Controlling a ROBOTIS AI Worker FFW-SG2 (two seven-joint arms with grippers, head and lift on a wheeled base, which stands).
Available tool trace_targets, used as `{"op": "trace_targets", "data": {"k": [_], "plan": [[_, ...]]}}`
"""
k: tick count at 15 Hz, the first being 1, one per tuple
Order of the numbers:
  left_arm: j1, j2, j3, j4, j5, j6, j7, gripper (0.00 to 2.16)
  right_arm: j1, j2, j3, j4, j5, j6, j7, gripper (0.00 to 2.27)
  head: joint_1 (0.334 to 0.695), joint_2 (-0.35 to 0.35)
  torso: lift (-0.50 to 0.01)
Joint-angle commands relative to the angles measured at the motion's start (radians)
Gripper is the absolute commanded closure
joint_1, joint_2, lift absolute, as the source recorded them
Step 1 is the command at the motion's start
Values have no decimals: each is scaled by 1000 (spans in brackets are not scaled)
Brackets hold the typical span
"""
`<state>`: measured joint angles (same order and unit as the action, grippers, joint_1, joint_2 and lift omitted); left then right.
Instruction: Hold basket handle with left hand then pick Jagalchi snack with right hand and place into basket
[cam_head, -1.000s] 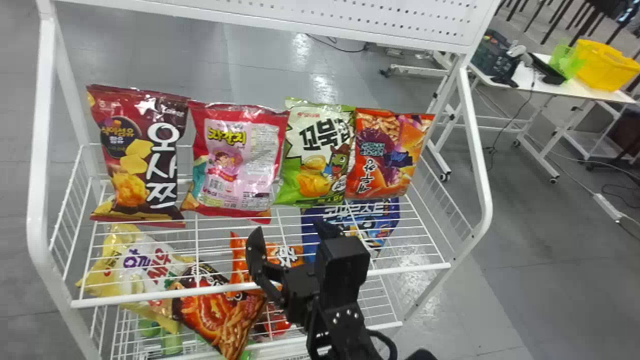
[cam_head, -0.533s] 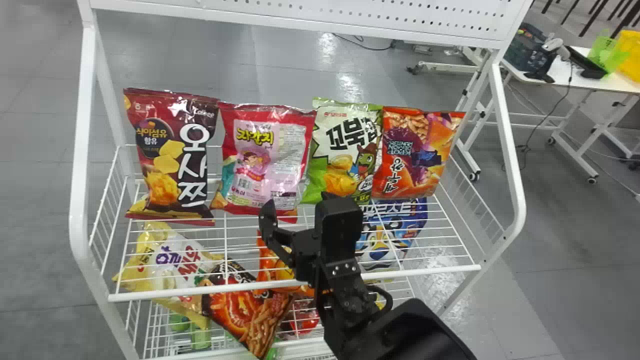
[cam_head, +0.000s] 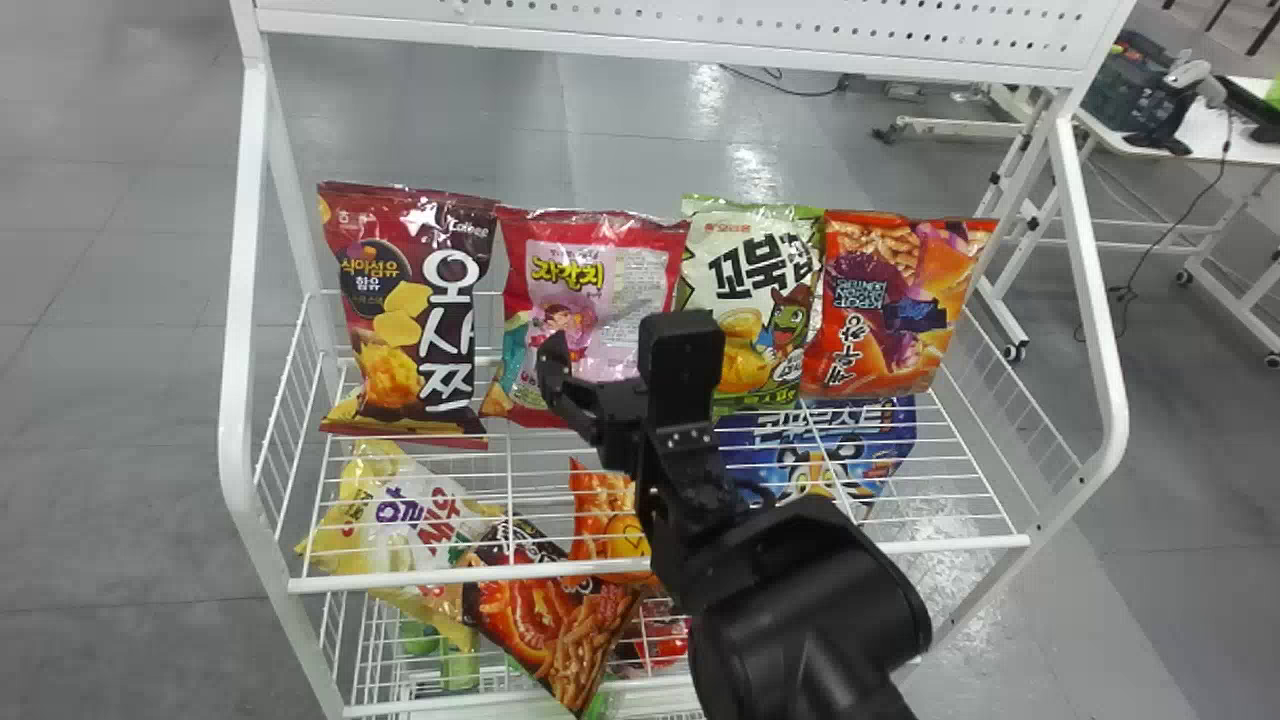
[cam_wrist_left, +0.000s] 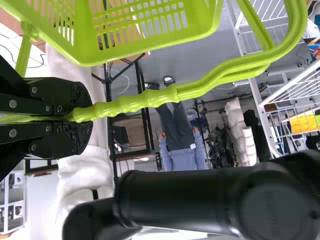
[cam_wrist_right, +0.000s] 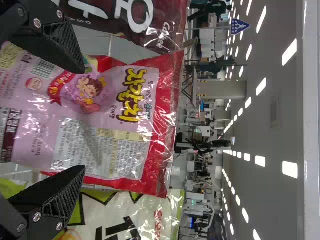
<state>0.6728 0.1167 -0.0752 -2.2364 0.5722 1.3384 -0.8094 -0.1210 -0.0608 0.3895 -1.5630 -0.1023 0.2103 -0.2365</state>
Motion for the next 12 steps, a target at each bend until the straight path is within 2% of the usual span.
{"op": "trace_targets", "data": {"k": [1, 5, 6, 9, 10, 11, 12], "plan": [[-12, 0, 0, 14, 0, -1, 1, 2081, -71, 16, 0, 81, -30, -27, 2, 137, 695, -158, -9], [-33, 0, 0, 34, 2, -1, -2, 2081, -128, 36, -1, 161, -30, -24, 19, 201, 695, -141, -9], [-38, 0, 0, 37, 3, -1, -2, 2081, -132, 39, -3, 167, -28, -9, 31, 387, 695, -134, -9], [-50, 0, 0, 47, 8, -1, -2, 2081, -132, 41, -6, 161, -34, 47, 72, 1575, 695, -126, -9], [-50, 0, 0, 47, 8, -1, -4, 2081, -126, 42, -11, 155, -36, 50, 71, 1663, 695, -122, -9], [-50, 0, 0, 49, 8, -1, -4, 2081, -126, 42, -6, 146, -34, 56, 71, 1943, 695, -118, -9], [-48, 0, 2, 49, 9, -1, -4, 2081, -123, 42, -3, 138, -33, 56, 72, 2020, 695, -118, -9]]}}
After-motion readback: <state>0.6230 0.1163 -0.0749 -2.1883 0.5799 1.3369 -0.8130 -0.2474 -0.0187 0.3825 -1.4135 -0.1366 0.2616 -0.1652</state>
